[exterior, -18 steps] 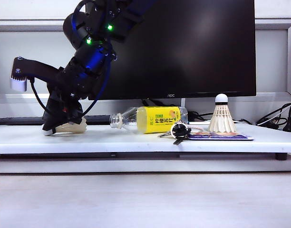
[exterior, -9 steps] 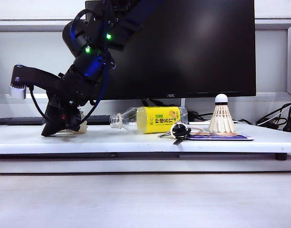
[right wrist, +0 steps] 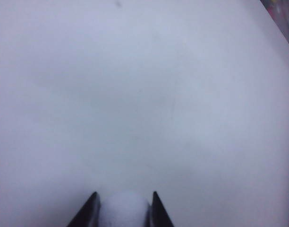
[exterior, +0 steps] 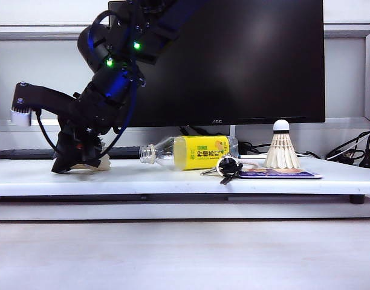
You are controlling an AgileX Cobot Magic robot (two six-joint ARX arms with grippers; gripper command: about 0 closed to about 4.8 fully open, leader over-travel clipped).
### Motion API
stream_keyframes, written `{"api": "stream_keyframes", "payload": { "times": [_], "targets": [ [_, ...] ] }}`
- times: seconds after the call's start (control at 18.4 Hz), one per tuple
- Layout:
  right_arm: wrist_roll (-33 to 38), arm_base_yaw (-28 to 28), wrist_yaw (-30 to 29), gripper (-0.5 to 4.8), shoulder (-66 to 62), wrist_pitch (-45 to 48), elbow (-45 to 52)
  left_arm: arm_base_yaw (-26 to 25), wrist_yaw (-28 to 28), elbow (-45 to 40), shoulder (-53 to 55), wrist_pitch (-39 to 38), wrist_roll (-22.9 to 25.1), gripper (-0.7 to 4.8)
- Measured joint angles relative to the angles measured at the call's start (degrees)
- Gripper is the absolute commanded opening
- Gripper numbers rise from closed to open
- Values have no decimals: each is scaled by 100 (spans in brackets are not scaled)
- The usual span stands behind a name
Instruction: Stack the badminton balls on the table vertically.
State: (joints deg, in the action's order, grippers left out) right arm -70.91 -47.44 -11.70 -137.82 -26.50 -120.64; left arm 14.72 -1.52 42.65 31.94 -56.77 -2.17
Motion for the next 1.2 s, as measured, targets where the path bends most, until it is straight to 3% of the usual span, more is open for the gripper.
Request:
{"api": "stream_keyframes", "payload": {
  "times": [0.71, 0.92, 1.2],
  "targets": [
    [2081, 17, 166, 76, 431, 828, 59, 0, -107, 0, -387, 304, -114, 246],
    [3373, 144, 146, 89, 826, 1403, 63, 0, -105, 0, -380, 404, -131, 246],
    [4894, 789, -1029, 95, 1180, 1650, 66, 2, -107, 2, -616, 520, -251, 246]
  ]
}}
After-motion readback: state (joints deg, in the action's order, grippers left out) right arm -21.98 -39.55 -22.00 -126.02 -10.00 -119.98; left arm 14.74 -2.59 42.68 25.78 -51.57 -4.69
